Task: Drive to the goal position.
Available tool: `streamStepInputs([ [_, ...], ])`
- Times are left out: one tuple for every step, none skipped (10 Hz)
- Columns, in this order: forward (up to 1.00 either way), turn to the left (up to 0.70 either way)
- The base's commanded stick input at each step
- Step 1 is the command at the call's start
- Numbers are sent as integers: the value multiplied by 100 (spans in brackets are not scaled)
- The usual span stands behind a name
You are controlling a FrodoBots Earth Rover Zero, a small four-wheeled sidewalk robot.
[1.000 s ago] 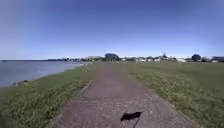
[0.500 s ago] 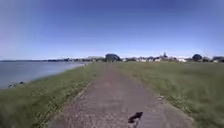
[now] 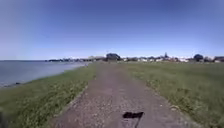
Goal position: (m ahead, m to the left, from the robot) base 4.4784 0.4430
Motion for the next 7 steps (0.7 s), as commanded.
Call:
streamStepInputs([
  [70,0],
  [70,0],
  [70,0],
  [70,0],
  [70,0],
  [70,0],
  [70,0],
])
